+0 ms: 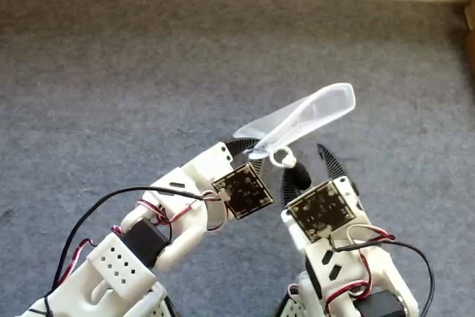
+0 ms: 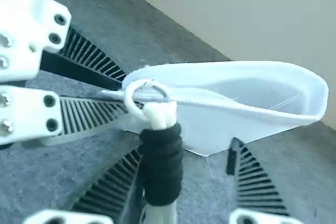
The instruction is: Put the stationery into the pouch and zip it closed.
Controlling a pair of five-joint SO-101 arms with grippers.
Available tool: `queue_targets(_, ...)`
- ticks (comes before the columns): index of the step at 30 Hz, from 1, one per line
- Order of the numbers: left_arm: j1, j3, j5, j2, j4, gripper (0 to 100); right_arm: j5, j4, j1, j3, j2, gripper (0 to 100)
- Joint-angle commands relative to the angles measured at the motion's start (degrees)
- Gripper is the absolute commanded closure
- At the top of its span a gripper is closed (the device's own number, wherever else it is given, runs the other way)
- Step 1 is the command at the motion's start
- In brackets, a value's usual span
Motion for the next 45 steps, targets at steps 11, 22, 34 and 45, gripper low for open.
queue_targets(11,-2.2,0.0,0.4,-0.3,0.6,99,-4.8,-1.4,-7.2,-0.2,-0.3,75.8)
queue_targets(22,-2.2,0.0,0.4,-0.3,0.6,99,4.1,-1.4,-6.9,-0.8,-0.4,99.5)
queue_targets(34,-2.2,0.0,0.4,-0.3,0.6,99,0.0,-9.2,8.9,-0.5,-0.4,99.3)
queue_targets(45,-2.2,0.0,0.4,-0.3,0.6,99,-8.3,-15.2,16.8,-0.4,-0.4,99.3)
